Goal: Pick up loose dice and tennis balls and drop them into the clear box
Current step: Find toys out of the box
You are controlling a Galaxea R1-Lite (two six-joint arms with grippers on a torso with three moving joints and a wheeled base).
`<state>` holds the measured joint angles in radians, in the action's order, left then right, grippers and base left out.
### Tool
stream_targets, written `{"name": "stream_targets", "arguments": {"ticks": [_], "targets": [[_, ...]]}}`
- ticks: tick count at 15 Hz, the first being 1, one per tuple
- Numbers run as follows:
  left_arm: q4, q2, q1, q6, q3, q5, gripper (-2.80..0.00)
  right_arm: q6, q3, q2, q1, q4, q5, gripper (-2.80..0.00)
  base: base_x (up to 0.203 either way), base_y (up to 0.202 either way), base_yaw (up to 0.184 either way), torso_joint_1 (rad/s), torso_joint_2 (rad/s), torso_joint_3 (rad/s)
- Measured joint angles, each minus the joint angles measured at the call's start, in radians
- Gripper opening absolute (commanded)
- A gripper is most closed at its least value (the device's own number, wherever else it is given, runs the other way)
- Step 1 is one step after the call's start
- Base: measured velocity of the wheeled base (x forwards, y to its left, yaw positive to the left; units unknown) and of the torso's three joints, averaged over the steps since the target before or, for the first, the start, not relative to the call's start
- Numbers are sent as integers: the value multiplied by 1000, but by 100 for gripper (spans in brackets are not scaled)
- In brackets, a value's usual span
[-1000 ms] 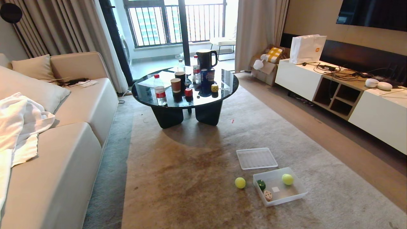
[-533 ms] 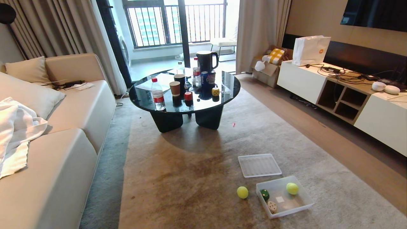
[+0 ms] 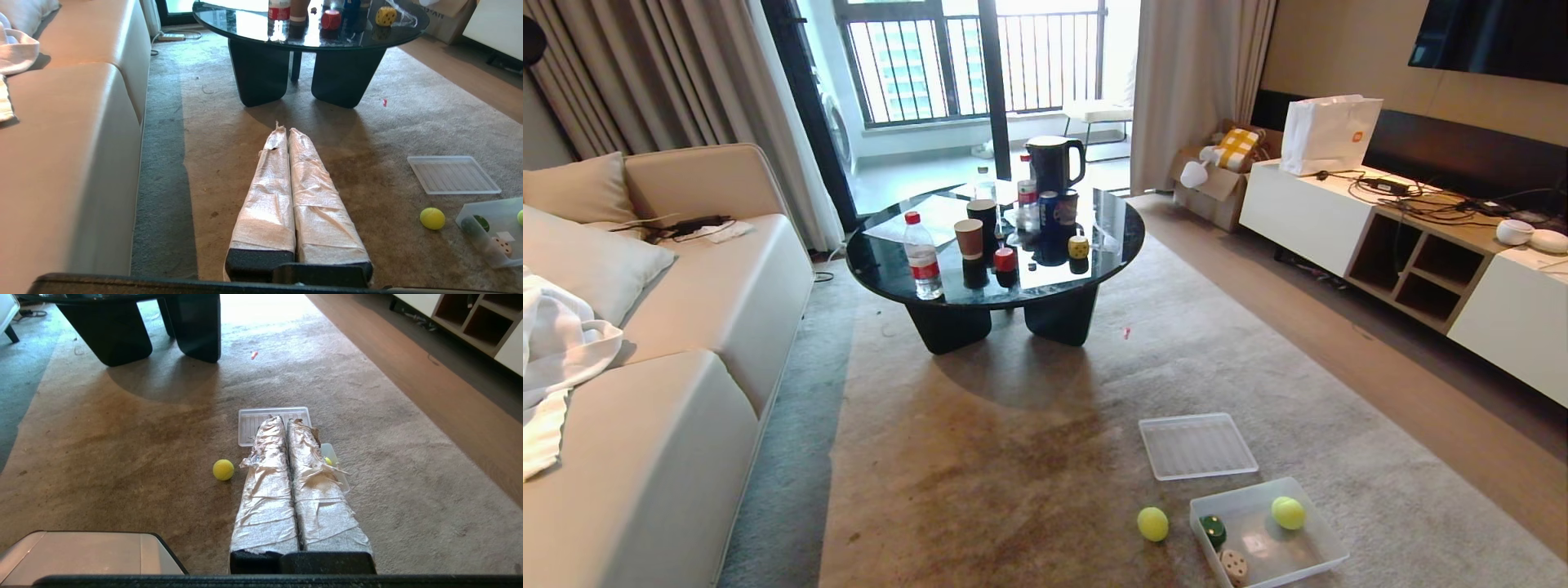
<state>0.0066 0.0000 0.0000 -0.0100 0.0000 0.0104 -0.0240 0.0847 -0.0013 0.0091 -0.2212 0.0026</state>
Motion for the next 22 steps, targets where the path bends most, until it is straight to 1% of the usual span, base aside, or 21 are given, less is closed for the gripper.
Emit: {"name": "stream_targets", "arguments": {"ticks": [6, 22], "targets": [[1, 0, 0, 0, 0, 0, -280, 0, 2, 0, 0, 0, 0, -280, 0, 0, 0, 2, 2, -37], [1, 0, 0, 0, 0, 0, -280, 0, 0, 0, 1, 0, 0, -280, 0, 0, 0, 2, 2, -195]]}}
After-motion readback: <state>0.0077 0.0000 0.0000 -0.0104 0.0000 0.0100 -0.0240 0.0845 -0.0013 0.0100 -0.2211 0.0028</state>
